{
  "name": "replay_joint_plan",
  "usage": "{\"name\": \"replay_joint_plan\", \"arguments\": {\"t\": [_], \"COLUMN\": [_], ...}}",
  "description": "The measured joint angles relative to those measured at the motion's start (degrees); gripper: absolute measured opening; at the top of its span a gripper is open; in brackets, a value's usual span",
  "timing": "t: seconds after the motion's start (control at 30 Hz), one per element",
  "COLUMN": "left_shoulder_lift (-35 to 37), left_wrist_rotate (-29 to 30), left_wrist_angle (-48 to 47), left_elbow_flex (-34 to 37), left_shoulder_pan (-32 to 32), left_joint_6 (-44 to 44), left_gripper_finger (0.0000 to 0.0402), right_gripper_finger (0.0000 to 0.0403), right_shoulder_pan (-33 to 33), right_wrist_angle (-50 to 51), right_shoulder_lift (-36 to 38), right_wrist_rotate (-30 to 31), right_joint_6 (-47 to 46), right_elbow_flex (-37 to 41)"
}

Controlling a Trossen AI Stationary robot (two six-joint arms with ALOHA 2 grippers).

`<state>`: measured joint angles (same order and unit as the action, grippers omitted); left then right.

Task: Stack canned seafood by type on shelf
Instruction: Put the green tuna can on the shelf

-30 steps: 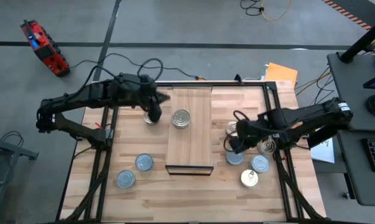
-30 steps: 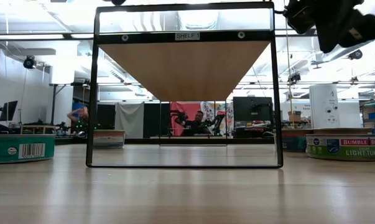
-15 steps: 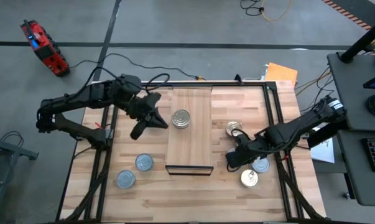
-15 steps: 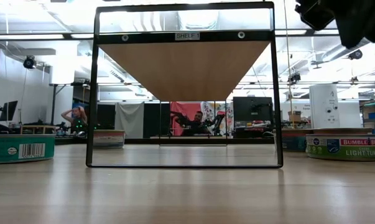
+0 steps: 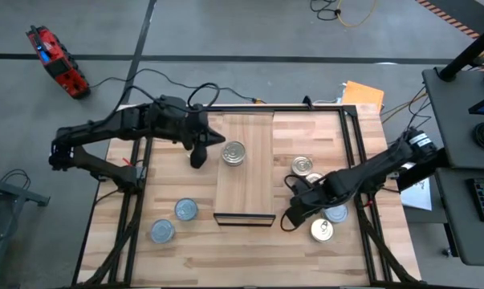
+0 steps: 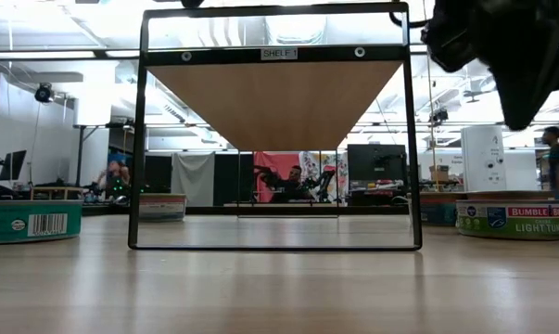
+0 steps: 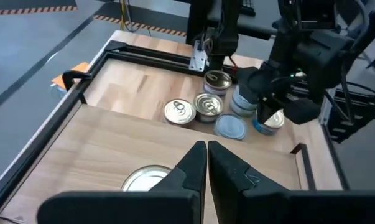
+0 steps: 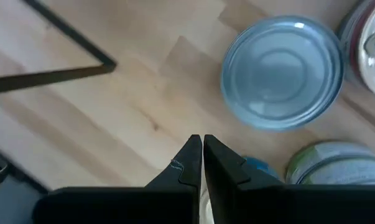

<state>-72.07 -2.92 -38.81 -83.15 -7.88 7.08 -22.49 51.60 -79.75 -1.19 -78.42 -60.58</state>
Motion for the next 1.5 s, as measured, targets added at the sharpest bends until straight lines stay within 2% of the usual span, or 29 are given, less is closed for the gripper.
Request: {"name": "replay_joint_plan", "arguments": {"t": [0.13, 0.3, 0.53, 0.67, 0.97, 1.23, 1.5], "left_shoulder_lift": [-0.68, -1.03, -1.03, -1.03, -1.03, -1.03, -1.03], "left_wrist_rotate": [2.14, 2.47, 3.37, 5.48, 5.88, 11.18, 11.56], "left_wrist_angle": [0.3, 0.29, 0.26, 0.26, 0.26, 0.44, 1.3], "left_elbow_flex": [0.0, -0.02, -0.07, -0.07, -0.07, -0.07, -0.1], "left_shoulder_pan": [0.0, -0.1, -0.2, -0.21, -0.22, -0.22, -0.22], "left_joint_6": [-2.22, 3.04, 5.71, 5.98, 5.92, 5.65, 5.85], "left_gripper_finger": [0.0, 0.0, 0.0, 0.0, 0.0, 0.0, 0.0], "right_gripper_finger": [0.0009, 0.0009, 0.0018, 0.0033, 0.0077, 0.0112, 0.0136], "right_shoulder_pan": [1.79, 4.06, 4.65, 4.64, 4.64, 4.64, 4.47], "right_wrist_angle": [0.19, 0.33, 0.43, 0.41, 0.39, 0.35, 0.41], "right_shoulder_lift": [-1.56, -1.79, -1.15, -1.04, -1.04, -1.04, -1.02], "right_wrist_rotate": [1.42, 2.35, 5.17, 5.72, 5.94, 7.95, 9.33], "right_joint_6": [1.33, 4.76, 9.67, 11.02, 12.26, 12.94, 13.94], "right_elbow_flex": [0.0, 0.0, 0.13, 0.13, 0.15, 0.23, 1.29]}}
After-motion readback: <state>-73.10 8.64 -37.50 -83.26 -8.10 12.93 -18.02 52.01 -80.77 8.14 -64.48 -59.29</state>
